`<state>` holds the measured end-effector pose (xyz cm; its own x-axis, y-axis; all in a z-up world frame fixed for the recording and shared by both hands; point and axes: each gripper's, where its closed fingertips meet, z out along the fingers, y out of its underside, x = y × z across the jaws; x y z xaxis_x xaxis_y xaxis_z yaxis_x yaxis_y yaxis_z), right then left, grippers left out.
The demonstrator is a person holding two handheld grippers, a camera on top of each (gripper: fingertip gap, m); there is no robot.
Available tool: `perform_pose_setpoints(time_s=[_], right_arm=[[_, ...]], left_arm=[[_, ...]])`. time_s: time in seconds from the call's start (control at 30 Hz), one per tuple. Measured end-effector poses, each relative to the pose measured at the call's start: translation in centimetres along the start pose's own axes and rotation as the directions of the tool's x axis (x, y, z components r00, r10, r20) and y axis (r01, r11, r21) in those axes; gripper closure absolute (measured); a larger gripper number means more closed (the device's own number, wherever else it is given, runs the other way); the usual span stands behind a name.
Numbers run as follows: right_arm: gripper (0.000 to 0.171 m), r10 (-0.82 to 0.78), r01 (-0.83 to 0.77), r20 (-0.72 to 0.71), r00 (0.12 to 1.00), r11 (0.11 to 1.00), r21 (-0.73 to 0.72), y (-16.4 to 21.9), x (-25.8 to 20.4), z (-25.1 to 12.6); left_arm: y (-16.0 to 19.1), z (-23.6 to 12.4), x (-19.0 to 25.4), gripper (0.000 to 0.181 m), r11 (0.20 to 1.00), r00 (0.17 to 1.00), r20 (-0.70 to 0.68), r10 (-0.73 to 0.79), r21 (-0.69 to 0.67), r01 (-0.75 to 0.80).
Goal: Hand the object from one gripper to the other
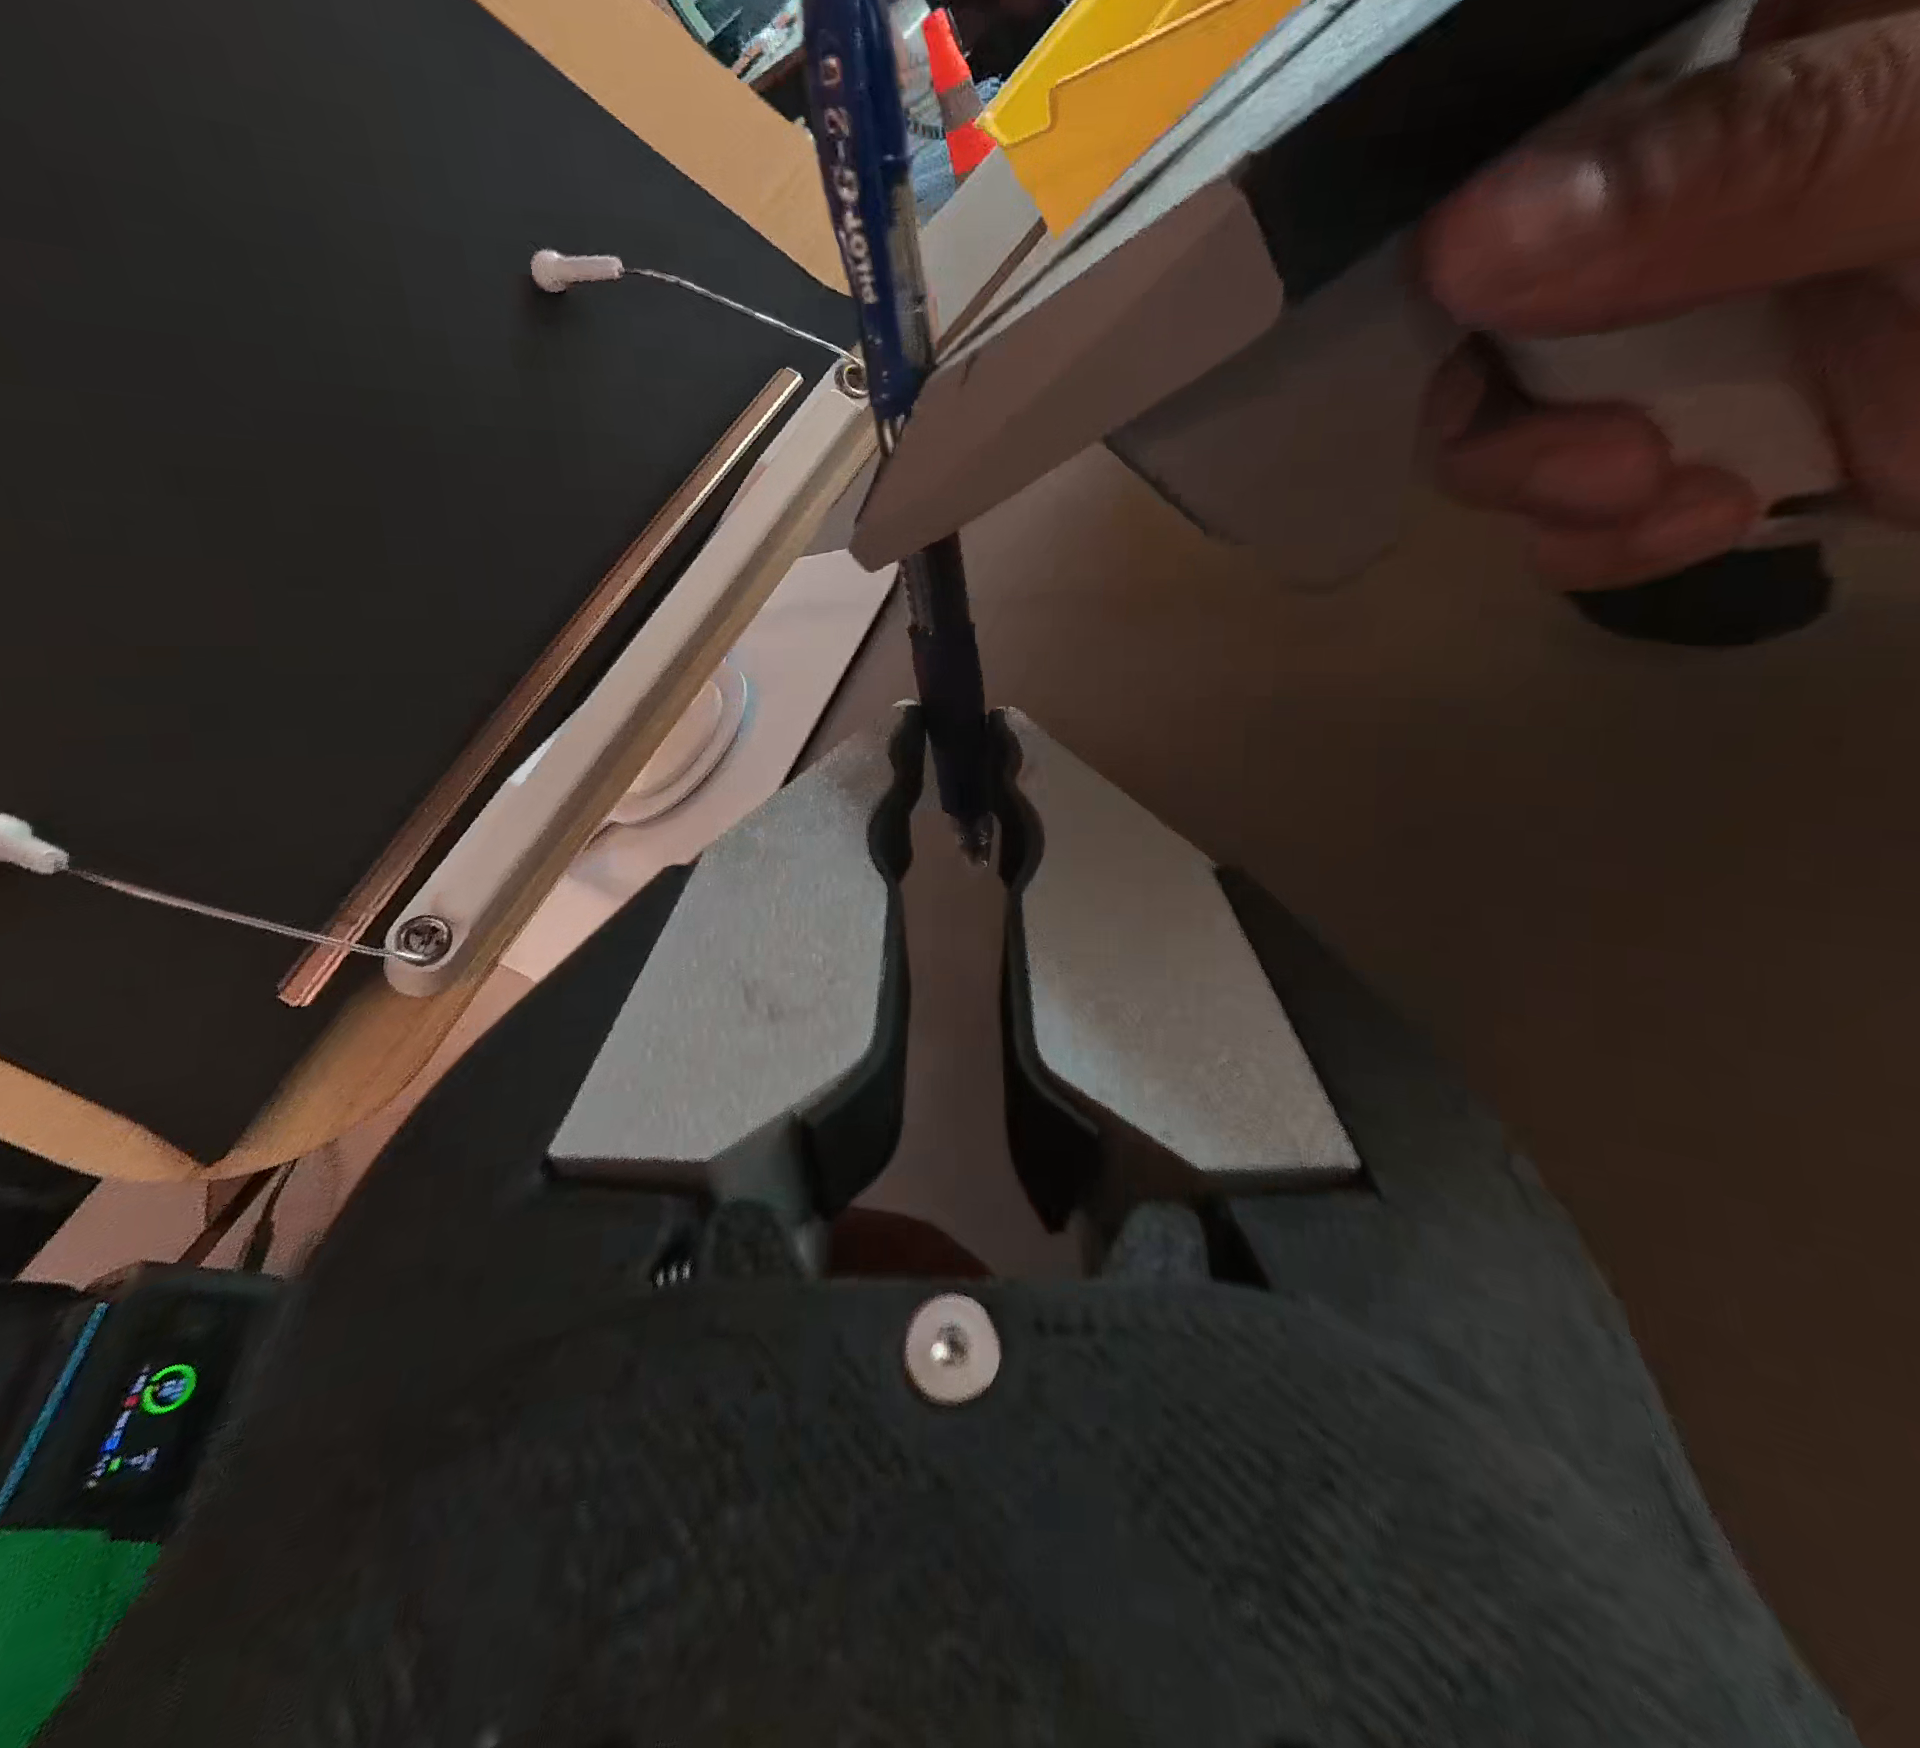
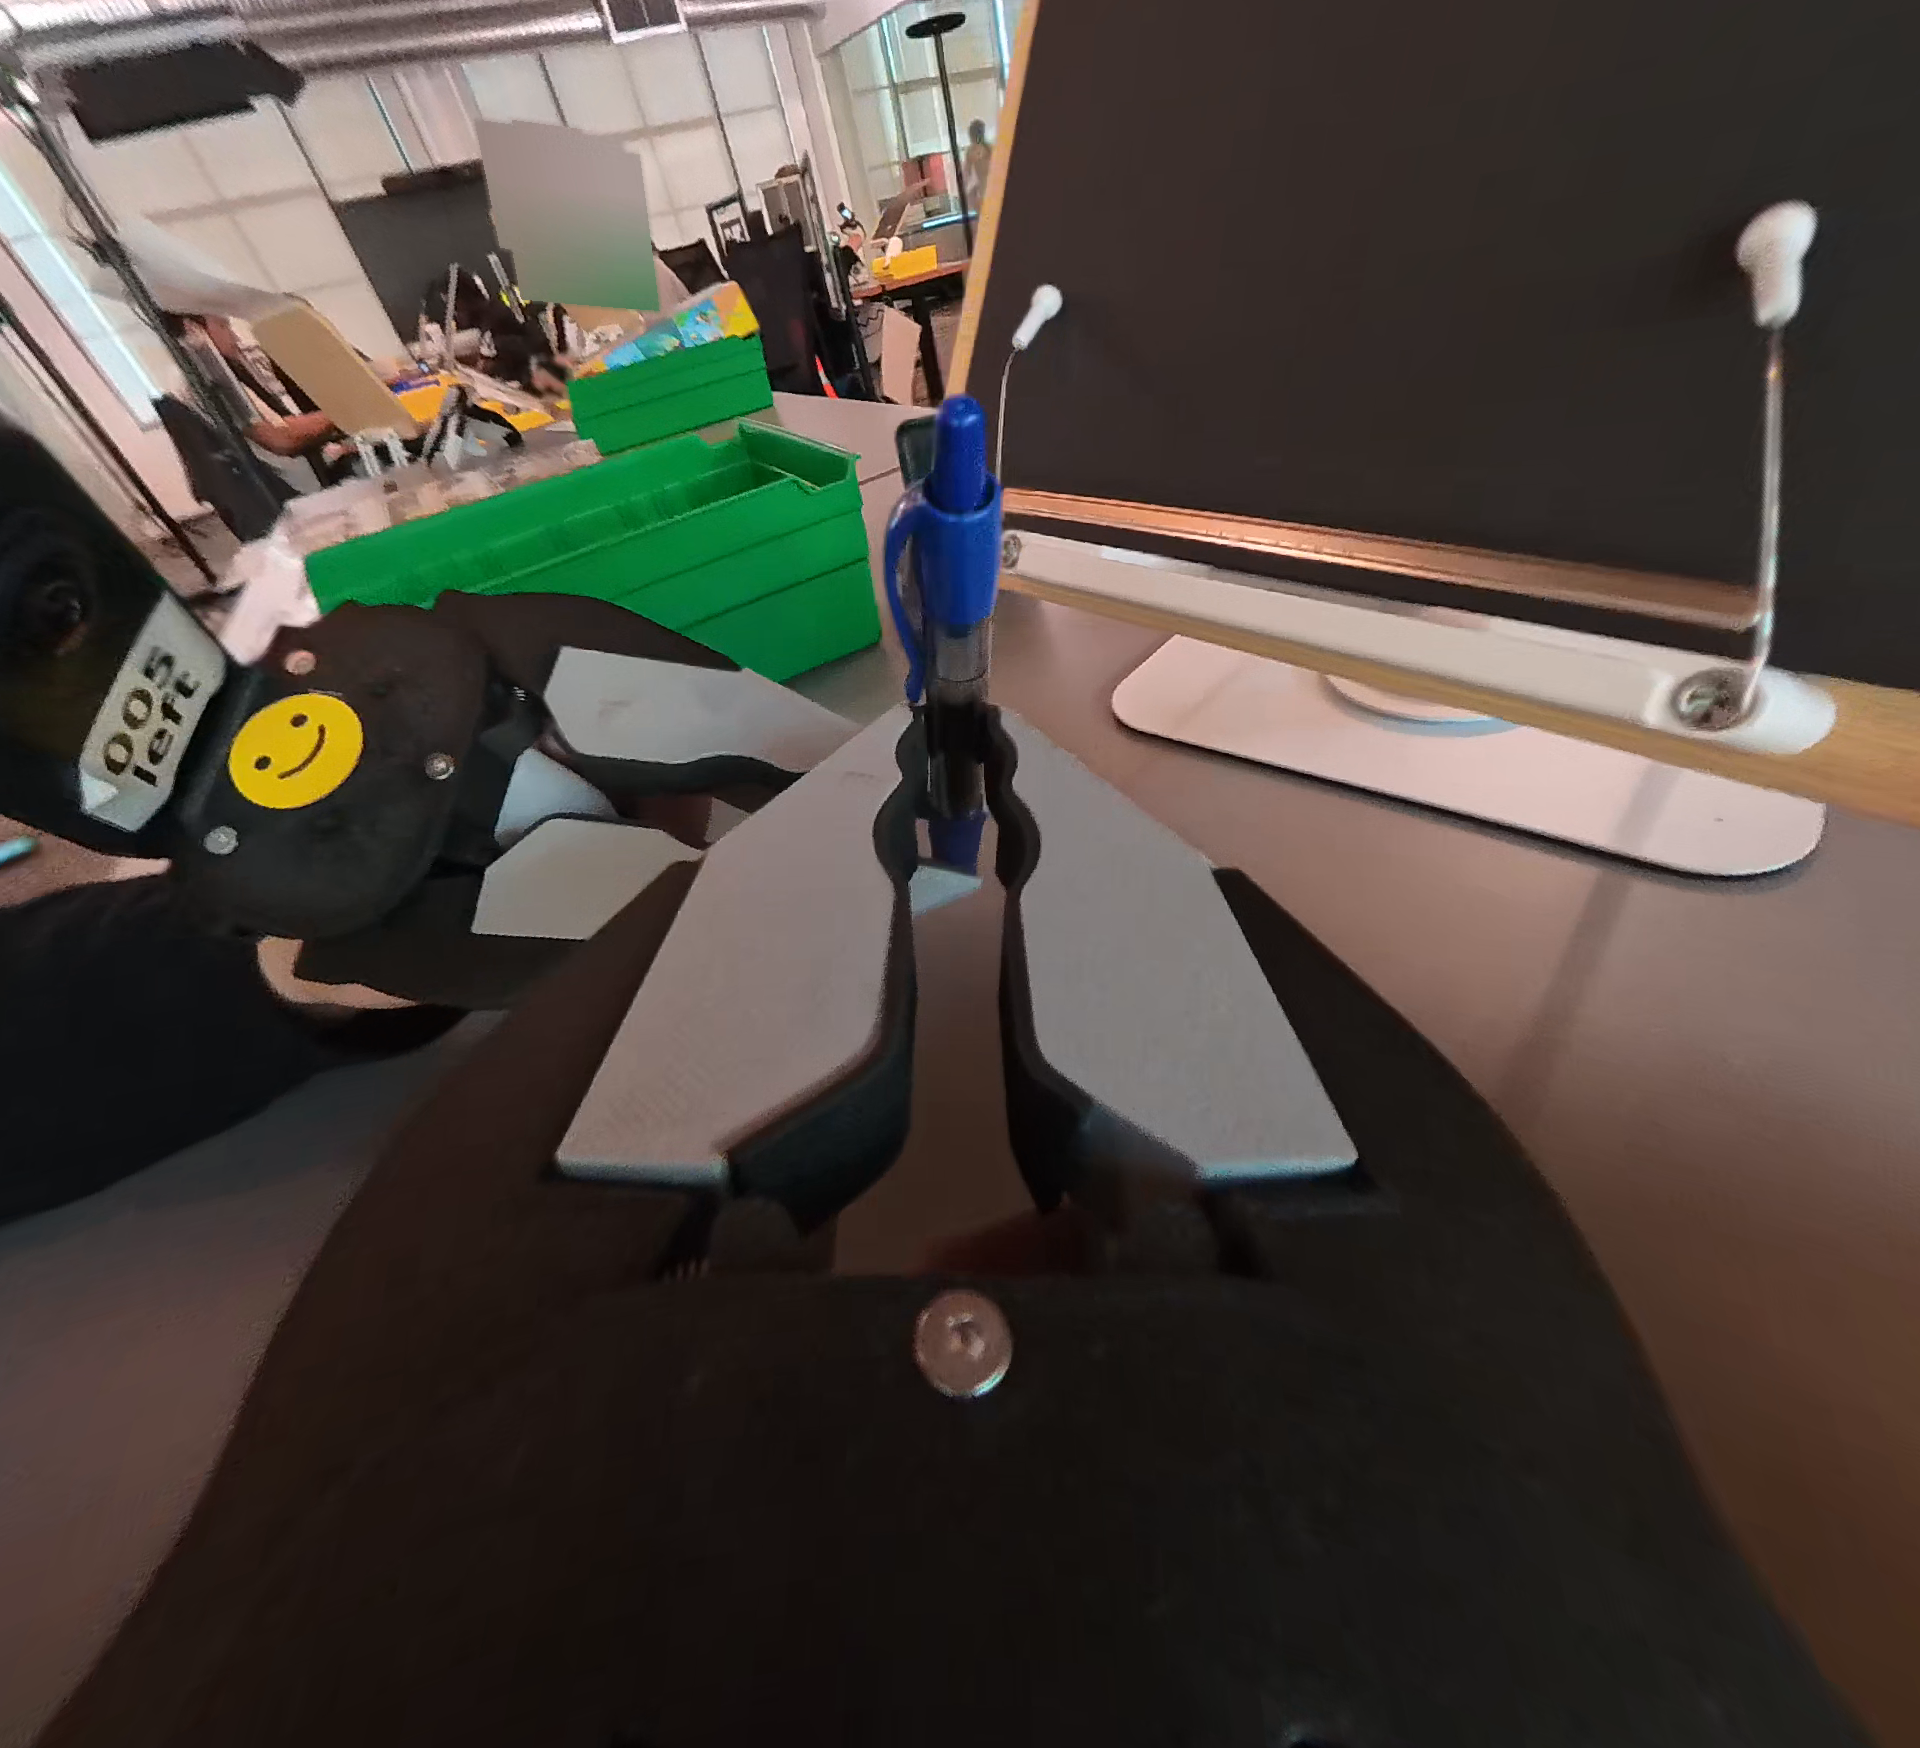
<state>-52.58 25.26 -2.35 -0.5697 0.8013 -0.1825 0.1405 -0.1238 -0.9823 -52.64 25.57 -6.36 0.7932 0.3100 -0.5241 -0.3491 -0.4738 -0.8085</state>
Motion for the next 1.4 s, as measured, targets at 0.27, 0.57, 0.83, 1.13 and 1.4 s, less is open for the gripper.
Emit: perform_pose_setpoints(time_s=[0.27,0.57,0.83,1.13,1.4], right_arm=[[0.164,-0.168,0.17,-0.028,0.985,0.983,0.064,-1.5,-1.4,-0.4],[0.164,-0.15,0.154,-0.054,0.987,0.986,0.071,-1.6,-1.3,-0.5],[0.156,-0.119,0.121,-0.033,0.992,0.99,0.075,-1.5,-1.5,-0.3],[0.164,-0.218,0.222,-0.074,0.973,0.974,0.052,-1.5,-1.5,-0.4],[0.164,-0.565,0.562,-0.326,0.758,0.819,-0.114,-2.1,0.8,-1.4]], left_arm=[[-1.5,-0.8,-0.7,0.173,0.998,1.0,0.021,-0.001,0.058,0.0],[-1.7,-0.7,-0.7,0.172,0.993,0.989,0.103,0.109,0.027,-0.113],[-1.6,-0.9,-1.8,0.173,0.984,0.967,0.185,0.177,-0.008,-0.179],[-1.6,-0.7,-1.1,0.173,0.995,0.988,0.12,0.092,0.03,-0.096],[-1.6,-0.8,0.2,0.149,0.995,0.998,-0.041,-0.056,0.084,0.059]])
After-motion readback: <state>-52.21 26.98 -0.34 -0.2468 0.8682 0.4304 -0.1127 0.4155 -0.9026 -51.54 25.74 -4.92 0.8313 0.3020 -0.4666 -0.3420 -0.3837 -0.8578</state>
